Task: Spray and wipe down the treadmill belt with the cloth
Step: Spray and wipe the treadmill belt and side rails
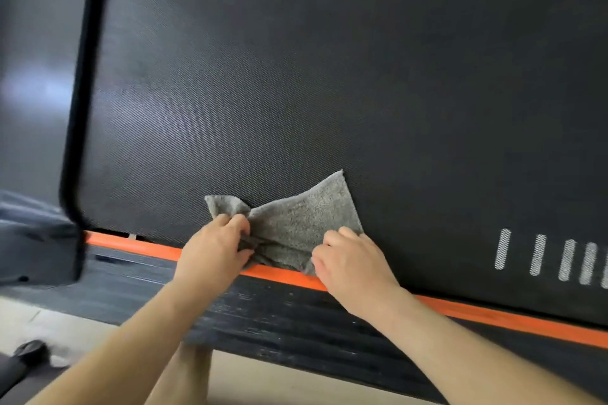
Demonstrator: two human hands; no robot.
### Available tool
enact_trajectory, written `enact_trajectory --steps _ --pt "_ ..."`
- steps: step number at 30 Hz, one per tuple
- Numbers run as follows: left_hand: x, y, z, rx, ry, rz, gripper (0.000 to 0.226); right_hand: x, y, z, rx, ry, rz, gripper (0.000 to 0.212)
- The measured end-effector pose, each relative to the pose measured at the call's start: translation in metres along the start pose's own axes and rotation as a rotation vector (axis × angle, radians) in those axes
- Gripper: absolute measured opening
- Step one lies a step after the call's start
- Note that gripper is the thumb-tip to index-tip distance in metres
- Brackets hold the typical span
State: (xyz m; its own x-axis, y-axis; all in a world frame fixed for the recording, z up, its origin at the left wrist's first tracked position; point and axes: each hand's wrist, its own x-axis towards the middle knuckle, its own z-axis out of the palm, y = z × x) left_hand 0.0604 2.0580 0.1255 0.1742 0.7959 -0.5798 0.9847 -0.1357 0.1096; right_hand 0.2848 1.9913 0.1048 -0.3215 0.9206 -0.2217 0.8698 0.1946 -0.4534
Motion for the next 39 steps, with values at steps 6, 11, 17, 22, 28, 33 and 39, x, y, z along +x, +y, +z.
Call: enact_trajectory --steps 6,11,17,22,28,33,39 --pt "-0.011 0.071 0.028 -0.127 0.066 0.179 0.054 -0.049 0.055 -0.037 -0.186 -0.17 0.205 0.024" --pt "-0.007 0.125 0.03 -0.102 0.091 0.259 0.085 -0.063 0.075 -0.066 -0.239 -0.216 0.334 0.033" --pt "-0.011 0.107 0.024 -0.188 0.211 0.195 0.036 -0.021 0.04 -0.029 0.061 -0.087 0.185 0.021" --pt "-0.009 0.135 0.037 -0.087 0.02 0.219 0.028 -0.059 0.064 -0.022 -0.055 -0.099 0.223 0.04" --pt "-0.022 0.215 0.054 0.003 -0.107 0.453 0.039 -0.127 0.113 -0.037 -0.125 -0.104 0.404 0.035" --pt "-0.008 0.18 0.025 0.092 -0.14 0.341 0.037 -0.085 0.077 -0.039 -0.068 -0.031 0.434 0.029" --pt "0.012 0.025 -0.003 0.087 0.125 0.074 0.03 0.018 -0.002 -0.007 0.041 -0.089 0.26 0.064"
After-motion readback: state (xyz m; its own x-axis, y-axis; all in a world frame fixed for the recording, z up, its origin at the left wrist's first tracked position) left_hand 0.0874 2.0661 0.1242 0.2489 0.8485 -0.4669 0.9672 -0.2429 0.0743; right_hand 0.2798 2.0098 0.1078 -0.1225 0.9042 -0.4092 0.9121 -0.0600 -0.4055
